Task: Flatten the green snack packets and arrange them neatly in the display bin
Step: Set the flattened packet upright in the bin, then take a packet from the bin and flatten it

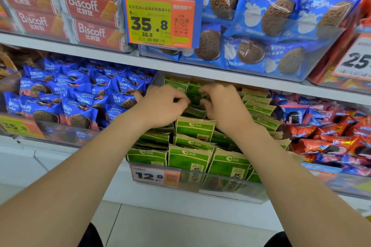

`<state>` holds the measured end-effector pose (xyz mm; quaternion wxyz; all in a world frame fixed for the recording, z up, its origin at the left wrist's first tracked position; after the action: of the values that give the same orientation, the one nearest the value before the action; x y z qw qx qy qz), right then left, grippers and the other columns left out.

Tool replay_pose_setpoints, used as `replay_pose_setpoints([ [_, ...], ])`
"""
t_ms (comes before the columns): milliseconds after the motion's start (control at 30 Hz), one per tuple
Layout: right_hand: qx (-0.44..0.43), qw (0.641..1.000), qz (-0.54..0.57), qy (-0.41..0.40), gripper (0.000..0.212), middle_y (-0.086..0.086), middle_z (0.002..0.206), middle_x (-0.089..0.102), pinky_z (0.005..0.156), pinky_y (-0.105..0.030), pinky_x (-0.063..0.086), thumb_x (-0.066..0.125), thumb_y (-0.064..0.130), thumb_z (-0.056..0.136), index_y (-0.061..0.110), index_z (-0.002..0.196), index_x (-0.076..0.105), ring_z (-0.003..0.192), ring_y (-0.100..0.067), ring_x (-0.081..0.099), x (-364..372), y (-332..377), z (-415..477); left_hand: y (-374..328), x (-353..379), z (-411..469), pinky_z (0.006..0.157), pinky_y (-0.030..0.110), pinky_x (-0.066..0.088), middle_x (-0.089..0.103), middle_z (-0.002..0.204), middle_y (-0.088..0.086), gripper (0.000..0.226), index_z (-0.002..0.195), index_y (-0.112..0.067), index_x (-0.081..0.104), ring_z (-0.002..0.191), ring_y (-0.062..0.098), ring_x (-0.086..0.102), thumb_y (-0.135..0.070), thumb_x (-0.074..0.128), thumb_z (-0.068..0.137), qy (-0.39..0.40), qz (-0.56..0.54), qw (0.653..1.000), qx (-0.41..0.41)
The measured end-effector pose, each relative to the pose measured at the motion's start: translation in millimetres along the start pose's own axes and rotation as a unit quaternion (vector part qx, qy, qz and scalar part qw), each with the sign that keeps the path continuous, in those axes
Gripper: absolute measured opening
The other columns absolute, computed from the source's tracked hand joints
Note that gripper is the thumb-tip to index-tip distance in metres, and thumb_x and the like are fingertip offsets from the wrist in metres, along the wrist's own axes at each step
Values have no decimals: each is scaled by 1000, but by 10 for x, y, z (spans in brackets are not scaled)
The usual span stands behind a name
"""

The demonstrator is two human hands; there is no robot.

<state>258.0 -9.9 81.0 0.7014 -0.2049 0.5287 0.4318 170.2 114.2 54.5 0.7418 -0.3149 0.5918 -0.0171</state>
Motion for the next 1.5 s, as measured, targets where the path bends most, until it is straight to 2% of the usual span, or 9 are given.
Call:
replay_pose_setpoints([
  [300,40,988,-124,80,26,-15,116,72,80,-35,43,67,9,99,13,124,71,107,-37,69,146,18,204,-23,-31,-71,112,69,27,69,86,-18,19,92,-49,80,111,33,59,-54,63,99,-57,-34,998,15],
  [433,22,989,-132,65,26,-10,105,73,73,-37,49,69,4,95,15,118,73,100,-34,70,61,60,144,49,-102,-66,105,72,43,74,90,-27,30,84,-60,75,104,23,67,-80,57,72,-63,-104,992,14],
  [567,-36,993,-108,19,18,-6,85,66,60,-37,53,69,10,98,18,114,69,82,-33,69,-87,128,-46,-63,-314,-208,96,54,50,58,50,-19,40,74,-34,80,61,4,56,-62,62,97,-107,-166,980,32],
  [767,-140,989,-2,-42,12,-2,75,66,59,-46,55,53,26,106,17,113,60,66,-27,62,-487,133,-370,-471,-180,-602,63,14,48,77,74,-10,18,87,-31,86,65,9,67,-46,78,93,29,-107,975,193],
  [1000,-117,955,9,-273,11,0,66,68,47,-38,52,65,20,94,12,98,71,49,-25,59,-1092,102,-774,-599,-4,-716,57,12,34,48,51,8,51,63,-9,63,50,22,44,-35,63,106,70,15,978,195],
  [1167,-56,917,57,-391,12,-3,71,69,47,-40,51,64,18,100,7,98,68,53,-26,61,-1345,9,-1039,-651,56,-790,71,38,39,50,58,1,61,66,-14,50,58,16,51,-44,30,115,101,89,982,132],
  [1267,-19,891,135,-433,10,3,78,67,58,-19,43,62,13,104,5,103,68,61,-9,53,-1446,-48,-1176,-646,152,-826,86,46,42,55,67,2,59,73,-14,54,67,12,50,-42,25,115,114,118,980,115],
  [1400,21,867,187,-461,16,-4,98,70,70,-21,41,53,14,110,5,116,65,80,-15,62,-1550,-172,-1278,-523,118,-779,70,39,41,54,56,0,56,68,-11,57,57,19,54,-41,39,112,52,31,994,89],
  [1500,73,856,250,-448,14,15,90,64,64,-25,40,52,16,110,8,116,63,74,-3,57,-1551,-311,-1311,-524,-125,-825,60,33,47,56,51,-1,52,66,-15,64,48,19,55,-40,49,109,-70,-13,993,91],
])
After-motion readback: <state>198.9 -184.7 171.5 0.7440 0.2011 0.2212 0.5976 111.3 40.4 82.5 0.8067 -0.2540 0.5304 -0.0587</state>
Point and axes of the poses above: each hand's wrist, its own z-axis towards the middle knuckle, its own x-axis out of the palm, y = z × x, the point moved 9 cm from there along z, towards the middle knuckle
